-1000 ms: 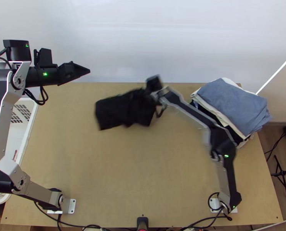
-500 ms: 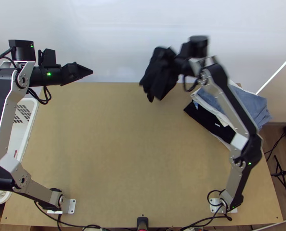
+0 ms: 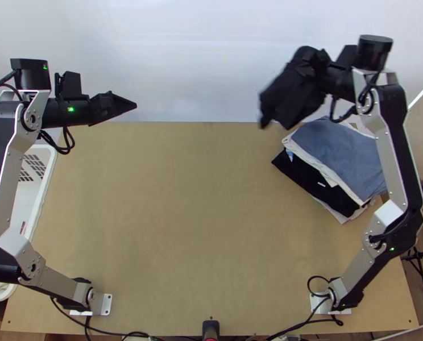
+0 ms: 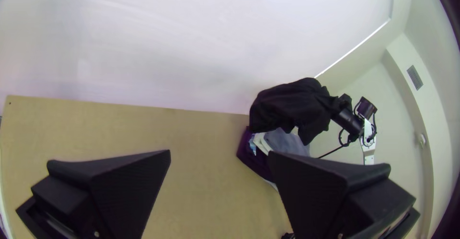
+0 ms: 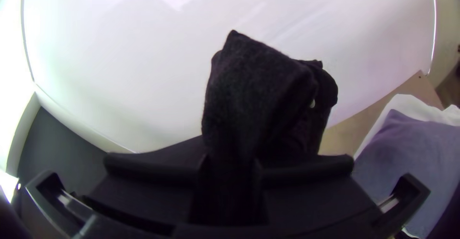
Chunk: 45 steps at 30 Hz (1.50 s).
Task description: Fold the t-shirt
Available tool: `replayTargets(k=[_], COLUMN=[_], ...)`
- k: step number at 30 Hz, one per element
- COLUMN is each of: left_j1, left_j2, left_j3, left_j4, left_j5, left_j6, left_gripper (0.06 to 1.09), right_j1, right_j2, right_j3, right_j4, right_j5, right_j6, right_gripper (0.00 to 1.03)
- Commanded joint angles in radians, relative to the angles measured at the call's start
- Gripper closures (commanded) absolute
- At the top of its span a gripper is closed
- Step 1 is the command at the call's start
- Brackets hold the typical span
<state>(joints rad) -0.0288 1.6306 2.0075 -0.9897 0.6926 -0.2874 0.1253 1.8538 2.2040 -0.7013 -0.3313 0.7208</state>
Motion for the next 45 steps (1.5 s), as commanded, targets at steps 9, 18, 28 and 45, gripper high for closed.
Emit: replayTargets(k=[9,18,28,45], left_j1=[-0.005,-0.014,-0.020,-0.013], left_j2=[-0.011,-0.017,-0.031,-0.066], left_j3=[0.000,0.004,0.014,0.013], left_j4=[-0.001,-0.001,0.002,0.002], left_j5=[0.001,0.002,0.001,0.002], left_j6=[-0.002,-0.006,-0.022,-0.032], left_gripper=[0.10,0.10,0.10,0.10], right_j1=[-0.193,-0.246,-0.308,-0.245], right_j2=[-0.097,-0.139,-0.255,-0.255], right_j3=[-0.043,-0.058,-0.267,-0.204], right_j4=[-0.058,-0.129,-0.129,-0.084], right_j5=[-0.034,-0.040,-0.040,-0.043], right_j6=[-0.050,-0.083,-0.149,-0.113], right_gripper=[1.00,1.00,1.00,1.00])
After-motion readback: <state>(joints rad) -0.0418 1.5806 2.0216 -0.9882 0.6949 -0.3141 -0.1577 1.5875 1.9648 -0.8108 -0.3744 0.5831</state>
